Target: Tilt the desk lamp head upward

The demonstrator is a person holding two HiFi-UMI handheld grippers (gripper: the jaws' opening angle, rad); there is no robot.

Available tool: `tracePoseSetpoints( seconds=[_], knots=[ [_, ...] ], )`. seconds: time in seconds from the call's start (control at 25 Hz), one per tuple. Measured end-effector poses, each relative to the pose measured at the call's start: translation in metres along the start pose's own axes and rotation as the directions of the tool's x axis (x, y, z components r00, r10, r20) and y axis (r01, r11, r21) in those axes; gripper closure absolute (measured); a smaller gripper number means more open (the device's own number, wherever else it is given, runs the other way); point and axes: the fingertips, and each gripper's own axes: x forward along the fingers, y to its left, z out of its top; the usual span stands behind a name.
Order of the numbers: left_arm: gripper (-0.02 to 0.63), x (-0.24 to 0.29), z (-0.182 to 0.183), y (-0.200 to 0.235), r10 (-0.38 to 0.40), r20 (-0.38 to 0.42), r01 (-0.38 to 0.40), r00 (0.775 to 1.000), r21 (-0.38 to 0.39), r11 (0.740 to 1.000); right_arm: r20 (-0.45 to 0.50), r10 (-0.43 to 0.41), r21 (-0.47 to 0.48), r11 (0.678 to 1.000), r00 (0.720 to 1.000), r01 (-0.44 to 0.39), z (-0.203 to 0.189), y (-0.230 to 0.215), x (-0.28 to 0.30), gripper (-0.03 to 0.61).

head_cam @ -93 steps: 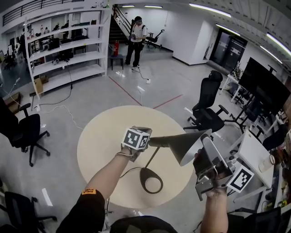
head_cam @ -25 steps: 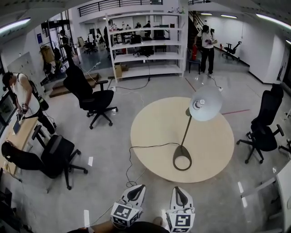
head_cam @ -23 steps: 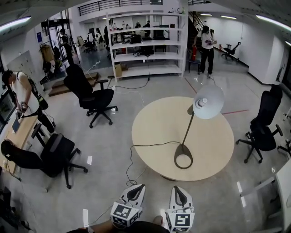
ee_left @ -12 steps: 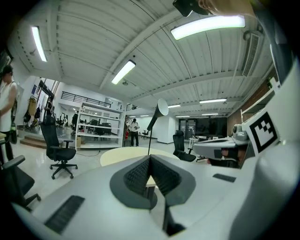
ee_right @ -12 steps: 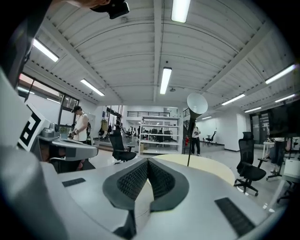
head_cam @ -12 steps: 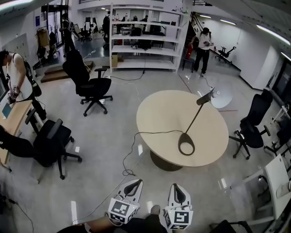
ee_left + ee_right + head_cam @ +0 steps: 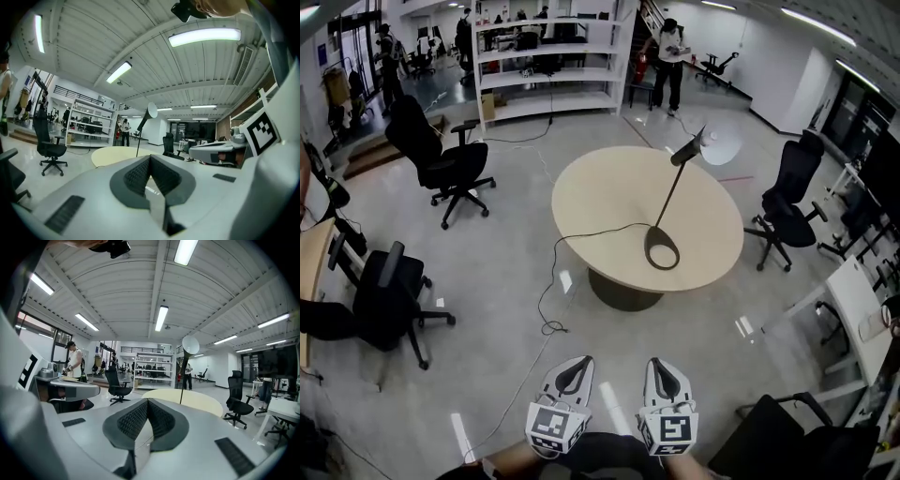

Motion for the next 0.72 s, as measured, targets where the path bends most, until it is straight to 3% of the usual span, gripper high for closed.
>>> tracePoseSetpoints(
  seconds=[0.28, 0.44, 0.72],
  knots=[
    [0.567, -0.003, -0.008, -0.076, 0.027, -0.001, -0.027, 1.000, 0.031, 0.999, 0.023, 0.030, -0.032, 0.999, 0.999, -0.029, -0.010, -0.032, -0.058, 0.561],
    [0.567, -0.009, -0.017, -0.122, 0.054, -0.019, -0.053, 0.998, 0.047, 0.998, 0.021, 0.055, 0.005, 0.998, 0.998, -0.056, -0.024, -0.054, -0.095, 0.561],
    [0.567, -0.031, -0.040, -0.167, 0.090, -0.023, -0.088, 0.996, 0.051, 0.995, 0.041, 0.076, 0.019, 0.997, 0.996, -0.077, -0.043, -0.072, -0.141, 0.561]
  ],
)
